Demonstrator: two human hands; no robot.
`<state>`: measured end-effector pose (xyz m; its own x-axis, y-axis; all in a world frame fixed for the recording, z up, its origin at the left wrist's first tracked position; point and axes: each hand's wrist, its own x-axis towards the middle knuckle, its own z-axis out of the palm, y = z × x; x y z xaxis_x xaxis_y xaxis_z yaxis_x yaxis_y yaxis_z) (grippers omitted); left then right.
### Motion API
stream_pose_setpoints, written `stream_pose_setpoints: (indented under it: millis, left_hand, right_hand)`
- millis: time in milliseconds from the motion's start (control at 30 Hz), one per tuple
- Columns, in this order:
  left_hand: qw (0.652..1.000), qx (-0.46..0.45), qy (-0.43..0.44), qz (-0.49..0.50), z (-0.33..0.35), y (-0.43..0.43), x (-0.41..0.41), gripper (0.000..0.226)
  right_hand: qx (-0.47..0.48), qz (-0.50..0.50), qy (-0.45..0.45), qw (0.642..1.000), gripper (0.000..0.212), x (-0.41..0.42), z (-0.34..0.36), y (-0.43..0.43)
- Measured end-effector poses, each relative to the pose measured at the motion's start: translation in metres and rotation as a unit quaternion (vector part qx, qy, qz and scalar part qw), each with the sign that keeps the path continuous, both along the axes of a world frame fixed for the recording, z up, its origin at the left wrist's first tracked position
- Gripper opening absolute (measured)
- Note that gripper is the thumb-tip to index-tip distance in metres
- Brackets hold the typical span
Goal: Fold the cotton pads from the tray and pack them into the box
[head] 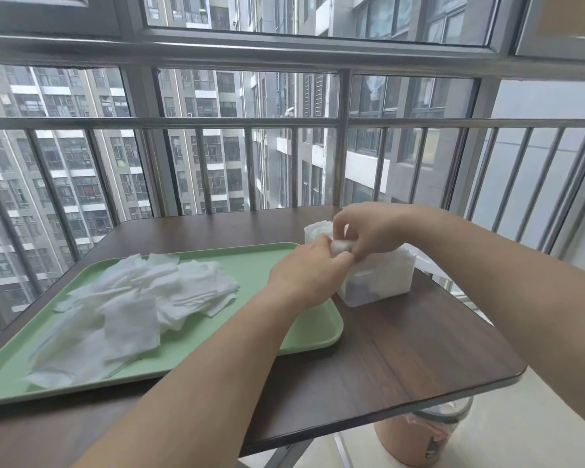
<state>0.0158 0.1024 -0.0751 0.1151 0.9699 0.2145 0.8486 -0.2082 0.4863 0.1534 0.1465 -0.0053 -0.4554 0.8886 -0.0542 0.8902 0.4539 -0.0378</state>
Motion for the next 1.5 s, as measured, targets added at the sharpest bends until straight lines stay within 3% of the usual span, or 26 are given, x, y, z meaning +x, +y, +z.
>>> stream_pose_setpoints:
  millis: [133,300,600,833,1000,1267,1400,1500]
  left_hand:
    - [0.999,-0.021,-0.045,-0.022,0.0,0.0,0.0,0.041]
    - [0.996,-0.032,-0.08,-0.034,-0.002,0.002,-0.002,0.042]
    - [0.993,-0.041,-0.106,-0.027,-0.001,-0.001,-0.005,0.062]
    - [0.992,-0.041,-0.12,0.002,0.023,-0.006,-0.024,0.029]
    - [0.994,-0.088,-0.056,-0.011,0.051,-0.028,-0.048,0.02]
    - [0.997,-0.022,-0.029,0.066,0.059,-0.071,-0.157,0.018]
    - [0.995,-0.01,-0.007,0.099,0.054,-0.087,-0.211,0.016]
    - [0.995,-0.054,0.028,0.085,0.045,-0.095,-0.235,0.02]
  right_hand:
    - [0.012,0.008,0.012,1.0,0.022,0.006,-0.007,0.002]
    - [0.093,-0.014,0.044,0.995,0.021,0.002,-0.017,0.005]
    - [0.033,-0.011,0.16,0.987,0.026,0.009,-0.007,-0.009]
    - [0.11,0.008,0.236,0.965,0.02,-0.007,0.008,-0.029]
    - [0.113,0.048,0.297,0.947,0.021,-0.048,0.016,-0.049]
    - [0.027,0.116,0.383,0.916,0.011,-0.147,-0.004,-0.067]
    - [-0.096,0.154,0.316,0.931,0.018,-0.182,-0.017,-0.067]
    - [-0.116,0.182,0.26,0.941,0.033,-0.197,-0.027,-0.064]
